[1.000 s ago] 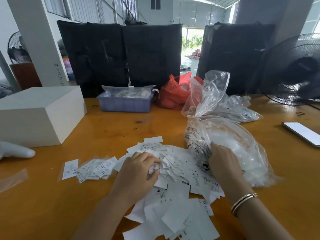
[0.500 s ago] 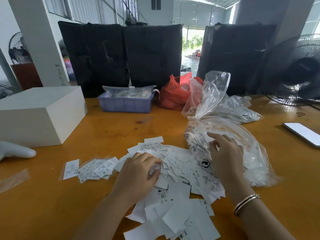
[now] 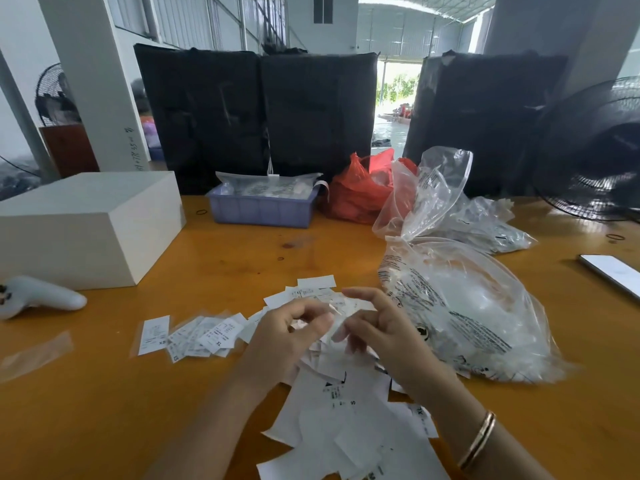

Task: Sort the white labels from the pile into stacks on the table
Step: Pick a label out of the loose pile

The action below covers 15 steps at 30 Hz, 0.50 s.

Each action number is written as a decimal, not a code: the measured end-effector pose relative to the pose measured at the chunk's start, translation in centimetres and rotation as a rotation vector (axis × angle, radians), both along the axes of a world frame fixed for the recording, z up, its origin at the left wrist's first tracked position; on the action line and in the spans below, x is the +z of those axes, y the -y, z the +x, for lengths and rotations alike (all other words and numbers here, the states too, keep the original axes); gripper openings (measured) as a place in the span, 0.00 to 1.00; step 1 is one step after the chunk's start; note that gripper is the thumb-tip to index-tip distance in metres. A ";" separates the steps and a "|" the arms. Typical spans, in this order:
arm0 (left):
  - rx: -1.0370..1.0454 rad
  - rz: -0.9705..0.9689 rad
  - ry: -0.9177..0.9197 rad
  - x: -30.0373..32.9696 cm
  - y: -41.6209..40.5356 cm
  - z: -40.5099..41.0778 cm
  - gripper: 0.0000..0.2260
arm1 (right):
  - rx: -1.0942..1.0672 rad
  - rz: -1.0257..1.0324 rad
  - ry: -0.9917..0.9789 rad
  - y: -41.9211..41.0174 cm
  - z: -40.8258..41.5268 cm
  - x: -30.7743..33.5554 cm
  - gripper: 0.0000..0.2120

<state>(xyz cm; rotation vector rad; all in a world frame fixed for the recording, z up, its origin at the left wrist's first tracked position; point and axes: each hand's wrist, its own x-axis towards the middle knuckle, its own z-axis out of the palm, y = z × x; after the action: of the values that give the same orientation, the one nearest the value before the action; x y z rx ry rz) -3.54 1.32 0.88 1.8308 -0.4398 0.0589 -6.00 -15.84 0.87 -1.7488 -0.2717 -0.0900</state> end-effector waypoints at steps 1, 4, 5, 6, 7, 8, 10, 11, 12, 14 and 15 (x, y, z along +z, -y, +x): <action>0.032 0.005 0.017 -0.1 0.1 0.1 0.05 | 0.013 0.003 -0.011 -0.1 0.0 -0.2 0.13; 0.097 -0.004 0.012 -0.2 0.1 0.3 0.08 | 0.021 0.069 -0.025 -0.2 -0.1 -0.3 0.12; 0.097 -0.001 0.016 -0.3 0.0 0.4 0.08 | 0.018 0.080 -0.025 -0.2 -0.1 -0.3 0.16; 0.086 0.003 0.015 -0.2 0.0 0.3 0.08 | 0.009 0.064 -0.018 -0.2 -0.2 -0.3 0.21; 0.072 0.013 0.023 -0.2 0.0 0.3 0.08 | -0.013 0.020 -0.004 -0.3 -0.2 -0.4 0.24; 0.068 0.023 0.030 -0.2 0.1 0.2 0.09 | -0.036 -0.037 0.012 -0.4 -0.2 -0.5 0.24; 0.092 0.036 0.052 -0.2 0.2 0.2 0.12 | -0.080 -0.154 0.045 -0.7 -0.1 -0.8 0.16; 0.105 0.033 0.062 -0.3 0.2 0.3 0.14 | -0.100 -0.176 0.058 -0.8 0.1 -0.9 0.10; 0.113 0.026 0.066 -0.3 0.3 0.3 0.15 | -0.115 -0.170 0.062 -0.8 0.2 -1.0 0.05; 0.108 -0.002 0.062 -0.3 0.3 0.3 0.18 | -0.141 -0.141 0.065 -0.7 0.3 -1.0 0.06; 0.093 -0.029 0.051 -0.3 0.3 0.3 0.19 | -0.154 -0.135 0.061 -0.7 0.3 -1.0 0.07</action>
<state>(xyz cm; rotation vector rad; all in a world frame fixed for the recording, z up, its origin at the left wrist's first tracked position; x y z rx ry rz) -3.29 0.99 0.61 1.8234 -0.3875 0.1750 -5.71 -15.15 -0.12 -1.9024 -0.1902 -0.2416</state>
